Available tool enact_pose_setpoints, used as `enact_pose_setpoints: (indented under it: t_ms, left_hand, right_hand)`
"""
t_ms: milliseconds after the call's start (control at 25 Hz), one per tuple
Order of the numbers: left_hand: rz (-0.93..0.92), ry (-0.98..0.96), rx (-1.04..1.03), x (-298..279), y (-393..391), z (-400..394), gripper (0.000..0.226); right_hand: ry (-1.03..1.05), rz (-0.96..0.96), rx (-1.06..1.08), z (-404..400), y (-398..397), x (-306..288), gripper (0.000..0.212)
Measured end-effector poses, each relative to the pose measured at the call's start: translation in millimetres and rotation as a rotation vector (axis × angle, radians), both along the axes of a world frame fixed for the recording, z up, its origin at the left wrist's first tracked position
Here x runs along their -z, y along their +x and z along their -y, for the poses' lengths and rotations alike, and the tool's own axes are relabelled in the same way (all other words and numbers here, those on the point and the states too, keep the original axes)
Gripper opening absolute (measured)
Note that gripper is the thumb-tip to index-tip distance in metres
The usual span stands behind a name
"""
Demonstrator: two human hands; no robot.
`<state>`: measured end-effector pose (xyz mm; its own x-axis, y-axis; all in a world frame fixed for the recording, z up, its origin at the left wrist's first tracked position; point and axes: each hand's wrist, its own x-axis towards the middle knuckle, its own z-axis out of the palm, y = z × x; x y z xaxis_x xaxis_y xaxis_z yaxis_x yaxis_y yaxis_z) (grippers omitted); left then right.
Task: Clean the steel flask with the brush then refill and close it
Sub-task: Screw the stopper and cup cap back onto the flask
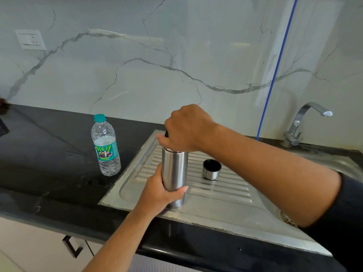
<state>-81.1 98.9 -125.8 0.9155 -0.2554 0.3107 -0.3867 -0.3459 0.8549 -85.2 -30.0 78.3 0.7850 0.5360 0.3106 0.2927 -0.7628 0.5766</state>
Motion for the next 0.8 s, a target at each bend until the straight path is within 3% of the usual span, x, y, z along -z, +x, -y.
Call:
enact_pose_setpoints:
  t_ms: [200, 320, 400, 560, 800]
  left_hand:
    - [0.013, -0.004, -0.027, 2, -1, 2, 0.075]
    - [0.003, 0.003, 0.009, 1, -1, 0, 0.074]
    - [0.006, 0.001, 0.025, -1, -2, -1, 0.073]
    - [0.009, -0.009, 0.021, -1, -1, 0, 0.072]
    - [0.013, -0.005, -0.004, 0, -1, 0, 0.074]
  right_hand:
    - [0.130, -0.087, 0.301, -26, -1, 5, 0.049]
    - [0.088, -0.374, 0.215, -9, 1, -19, 0.056]
    - [0.042, -0.468, 0.123, 6, 2, -29, 0.056]
    - [-0.045, -0.227, -0.169, 19, 11, -12, 0.056]
    - [0.038, -0.063, -0.068, 8, 4, -2, 0.065]
